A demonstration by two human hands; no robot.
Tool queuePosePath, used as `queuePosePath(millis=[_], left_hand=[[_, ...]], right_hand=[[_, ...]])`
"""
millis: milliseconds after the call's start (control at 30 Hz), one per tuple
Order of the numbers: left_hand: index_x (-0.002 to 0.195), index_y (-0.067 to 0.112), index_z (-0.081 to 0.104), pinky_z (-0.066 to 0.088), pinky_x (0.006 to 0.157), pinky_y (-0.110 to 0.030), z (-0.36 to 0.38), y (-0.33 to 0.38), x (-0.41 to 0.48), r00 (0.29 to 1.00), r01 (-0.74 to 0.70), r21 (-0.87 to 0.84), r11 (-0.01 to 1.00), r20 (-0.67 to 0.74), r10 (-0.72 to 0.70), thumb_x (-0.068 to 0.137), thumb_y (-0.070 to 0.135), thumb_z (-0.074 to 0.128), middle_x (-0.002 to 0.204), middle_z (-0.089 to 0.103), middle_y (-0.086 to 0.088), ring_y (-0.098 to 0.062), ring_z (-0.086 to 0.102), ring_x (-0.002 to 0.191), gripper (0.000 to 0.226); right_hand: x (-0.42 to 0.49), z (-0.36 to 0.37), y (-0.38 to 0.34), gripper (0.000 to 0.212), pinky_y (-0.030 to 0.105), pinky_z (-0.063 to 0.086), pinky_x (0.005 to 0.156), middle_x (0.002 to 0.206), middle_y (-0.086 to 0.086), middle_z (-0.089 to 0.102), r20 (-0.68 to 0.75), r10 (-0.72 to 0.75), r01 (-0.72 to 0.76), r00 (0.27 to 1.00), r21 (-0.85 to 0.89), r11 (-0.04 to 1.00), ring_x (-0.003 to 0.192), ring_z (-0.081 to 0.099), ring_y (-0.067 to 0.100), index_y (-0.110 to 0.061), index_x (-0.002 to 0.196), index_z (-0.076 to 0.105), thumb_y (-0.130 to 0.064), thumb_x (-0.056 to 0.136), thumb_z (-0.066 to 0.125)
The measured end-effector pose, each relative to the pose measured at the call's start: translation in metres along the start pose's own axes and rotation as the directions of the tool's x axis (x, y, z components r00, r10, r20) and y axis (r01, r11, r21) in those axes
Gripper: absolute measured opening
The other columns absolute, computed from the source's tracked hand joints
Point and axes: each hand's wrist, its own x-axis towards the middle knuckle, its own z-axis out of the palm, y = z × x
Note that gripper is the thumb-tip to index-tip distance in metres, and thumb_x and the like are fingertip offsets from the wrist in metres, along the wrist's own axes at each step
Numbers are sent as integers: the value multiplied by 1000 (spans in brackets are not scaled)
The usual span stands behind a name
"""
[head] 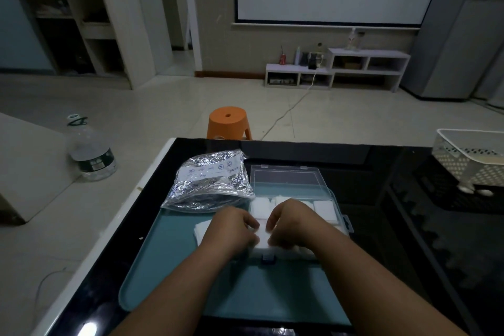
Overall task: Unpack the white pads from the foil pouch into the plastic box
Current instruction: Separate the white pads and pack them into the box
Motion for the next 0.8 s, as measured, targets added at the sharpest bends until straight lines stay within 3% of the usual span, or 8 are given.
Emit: queuePosePath(millis=[100, 233, 367, 467, 533, 633, 700, 800], left_hand=[[104, 26, 75, 45, 73, -16, 3, 0, 1, 1000, 0, 19, 1000, 11, 0, 73, 20, 79, 105, 72, 2, -9, 63, 81, 32], [103, 30, 74, 46, 75, -19, 2, -1, 3, 999, -20, 27, 999, 36, 19, 75, 24, 76, 104, 70, 5, -11, 65, 93, 29], [74, 30, 70, 55, 67, -30, -15, -6, 6, 998, 14, -120, 993, 62, -6, 78, 12, 71, 82, 71, 5, -17, 68, 76, 18], [66, 30, 64, 52, 76, -27, -30, -20, 13, 998, 26, -39, 999, -51, -28, 77, 5, 64, 87, 72, 5, -13, 66, 83, 28], [75, 28, 67, 50, 80, -27, -39, -30, 17, 989, 80, 77, 994, -131, -69, 79, 4, 58, 96, 72, 4, -17, 65, 93, 27], [105, 24, 68, 49, 85, -30, -43, -46, 20, 974, 181, 290, 940, -184, -131, 79, 16, 58, 115, 67, -2, -24, 62, 106, 29], [117, 20, 62, 49, 88, -32, -41, -53, 20, 975, 220, 387, 895, -124, -185, 77, 27, 62, 124, 62, -7, -25, 60, 111, 41], [115, 15, 62, 49, 88, -31, -32, -56, 18, 968, 239, 443, 864, -33, -251, 74, 36, 68, 125, 62, -8, -26, 61, 112, 47]], right_hand=[[4, 0, 1, 22, 37, 59, 85, 98, 6, 75, -5, -6, 6, 1000, -31, 1000, 85, 70, 20, -18, 103, 76, -15, 82, 77], [5, -3, 1, 22, 35, 56, 90, 104, 4, 73, -37, -39, 36, 999, -54, 998, 94, 66, 19, -17, 104, 78, -19, 82, 75], [3, -11, 3, 18, 35, 57, 80, 85, 4, 71, -127, -59, 62, 990, 24, 998, 76, 61, 17, -11, 95, 78, -16, 82, 68], [2, -13, 3, 14, 36, 58, 75, 76, 2, 69, -176, -51, 65, 983, 72, 995, 70, 61, 18, -13, 83, 76, -15, 81, 62], [1, -12, 3, 12, 36, 57, 75, 75, 0, 67, -189, -66, 83, 980, 86, 993, 72, 60, 19, -18, 76, 72, -14, 80, 62], [1, -9, 2, 16, 36, 57, 78, 77, 0, 67, -191, -89, 107, 978, 86, 991, 75, 62, 18, -17, 83, 75, -13, 85, 59], [2, -7, 2, 18, 35, 58, 80, 77, -2, 67, -196, -104, 120, 975, 69, 990, 78, 64, 18, -17, 88, 76, -15, 88, 57], [2, -6, 0, 19, 34, 57, 82, 87, 2, 71, -203, -121, 131, 972, 39, 991, 84, 66, 20, -18, 92, 75, -18, 90, 57]])
